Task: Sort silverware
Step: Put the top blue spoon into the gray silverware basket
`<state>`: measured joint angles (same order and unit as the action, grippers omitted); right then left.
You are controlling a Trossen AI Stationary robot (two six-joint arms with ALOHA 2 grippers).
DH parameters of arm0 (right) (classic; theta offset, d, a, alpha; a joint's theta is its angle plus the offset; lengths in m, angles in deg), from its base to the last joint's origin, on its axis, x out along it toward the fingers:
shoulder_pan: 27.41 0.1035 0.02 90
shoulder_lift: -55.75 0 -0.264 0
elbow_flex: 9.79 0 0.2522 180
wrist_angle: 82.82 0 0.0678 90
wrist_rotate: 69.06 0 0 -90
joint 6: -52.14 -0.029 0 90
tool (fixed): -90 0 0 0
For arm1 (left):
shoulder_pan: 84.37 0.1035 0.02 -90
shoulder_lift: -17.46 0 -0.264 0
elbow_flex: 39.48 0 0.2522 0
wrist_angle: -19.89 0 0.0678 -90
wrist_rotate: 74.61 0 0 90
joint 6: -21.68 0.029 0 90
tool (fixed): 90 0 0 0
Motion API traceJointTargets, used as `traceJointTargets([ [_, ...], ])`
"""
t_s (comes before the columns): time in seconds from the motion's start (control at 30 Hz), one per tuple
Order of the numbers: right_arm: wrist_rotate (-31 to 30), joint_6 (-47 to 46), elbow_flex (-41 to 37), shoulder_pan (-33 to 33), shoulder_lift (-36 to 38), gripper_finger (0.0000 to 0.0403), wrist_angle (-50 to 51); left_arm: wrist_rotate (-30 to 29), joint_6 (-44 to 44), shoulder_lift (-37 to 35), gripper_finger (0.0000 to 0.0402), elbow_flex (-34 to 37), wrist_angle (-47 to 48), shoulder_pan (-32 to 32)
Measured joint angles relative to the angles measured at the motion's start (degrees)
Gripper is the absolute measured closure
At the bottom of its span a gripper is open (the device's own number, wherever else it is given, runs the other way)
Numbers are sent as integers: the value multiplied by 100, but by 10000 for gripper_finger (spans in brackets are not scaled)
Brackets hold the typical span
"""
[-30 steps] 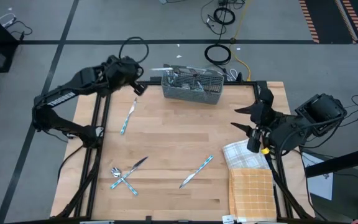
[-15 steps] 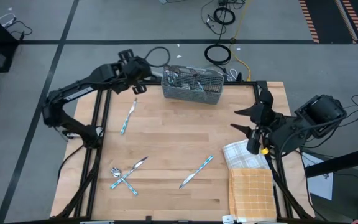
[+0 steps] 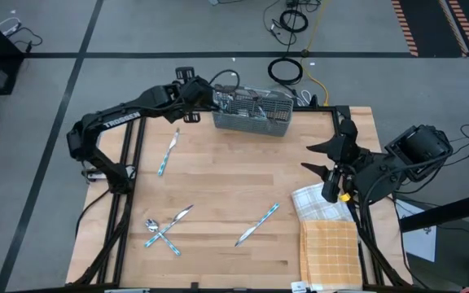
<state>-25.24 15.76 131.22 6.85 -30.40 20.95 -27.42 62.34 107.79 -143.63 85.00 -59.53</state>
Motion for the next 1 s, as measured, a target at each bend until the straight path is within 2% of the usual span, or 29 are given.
traceJointTargets([
  [0.47,-4,-35,-78,0,-1,216,-6,209,1127,489,394,2,-209,-57],
  [0.7,17,-215,-443,0,-1,216,2,286,1612,592,393,2,-798,-64],
  [0.83,352,-402,-640,-2,-3,216,0,906,2107,581,372,2,-919,-62],
  [1.0,538,-609,-785,16,-3,216,0,1086,2176,570,328,2,-901,-63],
])
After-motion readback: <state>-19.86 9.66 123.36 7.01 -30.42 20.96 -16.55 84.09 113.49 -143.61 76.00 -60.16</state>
